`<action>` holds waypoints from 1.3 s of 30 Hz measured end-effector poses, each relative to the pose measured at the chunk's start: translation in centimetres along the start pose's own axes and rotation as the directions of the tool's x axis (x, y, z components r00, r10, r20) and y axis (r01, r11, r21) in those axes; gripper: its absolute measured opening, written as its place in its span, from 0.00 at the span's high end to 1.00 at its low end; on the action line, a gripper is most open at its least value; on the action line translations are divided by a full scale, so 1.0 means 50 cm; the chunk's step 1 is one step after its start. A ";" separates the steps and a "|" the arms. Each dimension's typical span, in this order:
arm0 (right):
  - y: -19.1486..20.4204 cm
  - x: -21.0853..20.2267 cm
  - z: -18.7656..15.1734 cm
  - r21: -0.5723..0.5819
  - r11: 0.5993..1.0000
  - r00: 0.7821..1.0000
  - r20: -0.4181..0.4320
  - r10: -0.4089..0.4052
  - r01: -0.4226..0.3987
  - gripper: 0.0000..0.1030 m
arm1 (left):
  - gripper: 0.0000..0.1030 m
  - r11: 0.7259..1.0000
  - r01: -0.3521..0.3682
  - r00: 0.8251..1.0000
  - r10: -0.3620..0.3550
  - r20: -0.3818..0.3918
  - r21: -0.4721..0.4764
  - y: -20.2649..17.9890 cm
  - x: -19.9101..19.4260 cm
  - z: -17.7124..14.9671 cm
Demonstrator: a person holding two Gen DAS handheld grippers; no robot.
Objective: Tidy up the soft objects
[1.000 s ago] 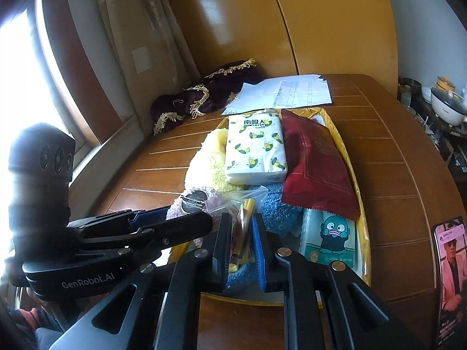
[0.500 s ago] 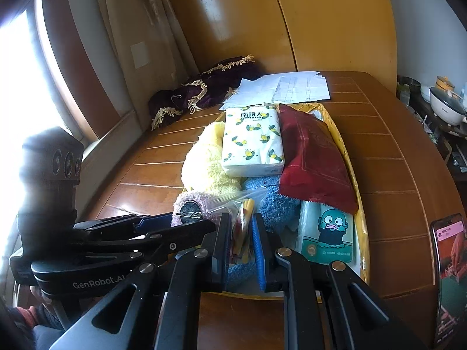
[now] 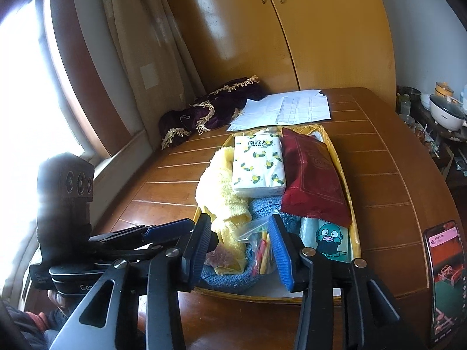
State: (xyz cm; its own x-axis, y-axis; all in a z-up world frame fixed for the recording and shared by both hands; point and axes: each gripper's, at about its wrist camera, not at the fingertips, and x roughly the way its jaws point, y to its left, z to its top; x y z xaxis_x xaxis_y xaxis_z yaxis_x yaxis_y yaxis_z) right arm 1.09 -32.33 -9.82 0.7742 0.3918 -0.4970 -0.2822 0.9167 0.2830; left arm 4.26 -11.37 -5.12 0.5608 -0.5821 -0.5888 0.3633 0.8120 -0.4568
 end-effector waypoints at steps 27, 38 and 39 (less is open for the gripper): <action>0.013 0.018 0.002 -0.012 1.000 0.999 -0.037 -0.021 0.020 0.12 | 0.19 0.919 -0.386 0.919 0.374 0.128 0.085 0.012 -0.056 0.005; 0.012 0.017 0.008 -0.030 0.999 0.999 -0.042 -0.022 0.021 0.12 | 0.19 0.898 -0.427 0.904 0.422 0.068 0.105 0.015 -0.026 0.006; 0.012 0.018 0.008 -0.032 0.999 0.999 -0.043 -0.023 0.022 0.12 | 0.19 0.894 -0.434 0.901 0.430 0.067 0.107 0.016 -0.024 0.007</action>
State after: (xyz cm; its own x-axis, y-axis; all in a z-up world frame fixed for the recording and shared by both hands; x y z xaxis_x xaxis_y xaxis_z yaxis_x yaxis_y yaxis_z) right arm 1.83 -31.45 -9.76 0.7554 0.3738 -0.5383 -0.2832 0.9269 0.2462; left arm 4.13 -10.02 -4.54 0.7109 -0.1726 -0.6818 0.1607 0.9836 -0.0814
